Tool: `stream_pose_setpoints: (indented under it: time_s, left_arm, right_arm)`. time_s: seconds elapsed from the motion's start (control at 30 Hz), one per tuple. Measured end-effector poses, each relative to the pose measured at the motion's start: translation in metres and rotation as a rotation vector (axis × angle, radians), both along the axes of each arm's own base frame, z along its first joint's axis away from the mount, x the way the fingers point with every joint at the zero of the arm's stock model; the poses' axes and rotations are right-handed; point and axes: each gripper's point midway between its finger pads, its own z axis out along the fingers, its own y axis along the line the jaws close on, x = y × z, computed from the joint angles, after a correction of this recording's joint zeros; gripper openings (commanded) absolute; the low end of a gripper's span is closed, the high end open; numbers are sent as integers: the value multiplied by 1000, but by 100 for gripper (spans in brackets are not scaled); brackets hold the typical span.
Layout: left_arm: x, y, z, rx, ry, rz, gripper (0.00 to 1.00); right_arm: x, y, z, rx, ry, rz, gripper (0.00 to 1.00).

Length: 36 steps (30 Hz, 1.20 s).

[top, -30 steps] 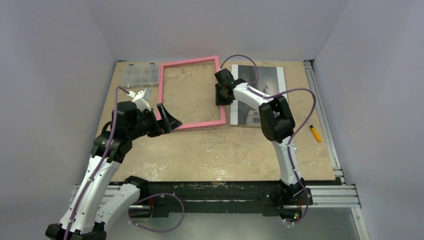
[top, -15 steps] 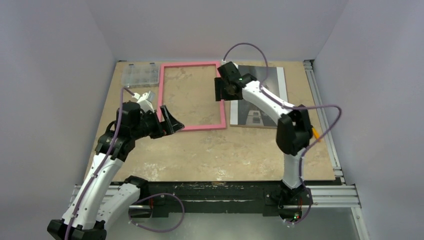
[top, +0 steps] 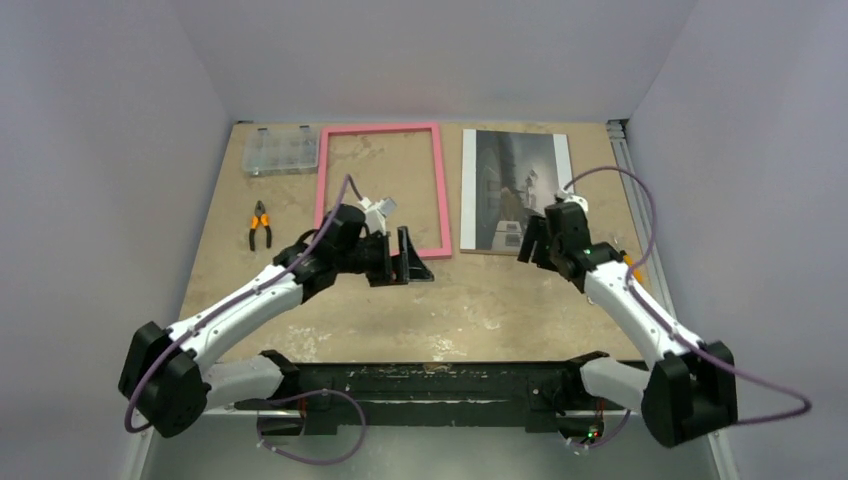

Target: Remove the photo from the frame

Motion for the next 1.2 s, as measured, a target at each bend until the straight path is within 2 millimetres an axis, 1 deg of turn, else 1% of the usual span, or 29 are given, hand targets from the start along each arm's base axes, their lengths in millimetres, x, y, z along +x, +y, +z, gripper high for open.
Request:
stream_pose_setpoints:
  time_s: [0.07,0.1,0.17,0.23,0.27,0.3,0.37,0.47,0.57,0.63,0.7,0.77,0.83,0.93,1.0,1.03,1.1,1.2]
  left_arm:
    - [-8,-21,-11,4,29,-47,83]
    - [-12,-31,-16,9,39,-70,83]
    - [-22,-47,-26,28,60,-104,83]
    - [-25,-62,-30,42,67,-125,83]
    - [-30,-69,-31,42,67,-147,82]
    - [-33,-79,-30,42,67,-163,82]
    - [-34,-92,-31,42,63,-177,82]
    - [-33,-105,-32,43,60,-187,82]
    - [-30,-110,-35,59,60,-179,82]
    - [-24,-111,-37,88,63,-169,82]
    - [-14,-116,-34,105,52,-160,82]
    - [-1,-121,-28,113,37,-152,82]
    - [18,-125,-22,100,26,-130,81]
    - [49,-123,-22,88,32,-83,81]
    - [70,-121,-26,87,44,-53,81]
    - [80,-120,-28,88,49,-39,81]
    - [98,-121,-33,93,50,-22,81]
    - [115,-128,-39,108,44,-21,81]
  right_arm:
    - [-13,-22,3,29,-40,-84,75]
    - [-18,-28,10,49,-78,-110,76]
    - [-24,-32,28,88,-168,-142,79]
    - [-30,-36,50,136,-278,-175,79]
    - [-34,-38,57,158,-323,-191,80]
    - [-40,-41,63,181,-368,-212,80]
    - [-46,-44,67,214,-413,-233,80]
    - [-49,-42,57,228,-393,-239,79]
    - [-46,-38,40,215,-319,-228,80]
    - [-43,-35,24,194,-249,-217,81]
    - [-39,-30,10,174,-181,-193,81]
    - [-34,-25,2,161,-131,-164,80]
    - [-22,-19,2,153,-95,-132,79]
    - [5,-13,9,159,-84,-104,78]
    - [20,-15,11,158,-89,-116,79]
    - [24,-18,10,158,-91,-125,79]
    - [28,-26,4,155,-81,-152,81]
    - [32,-35,-2,163,-75,-181,81]
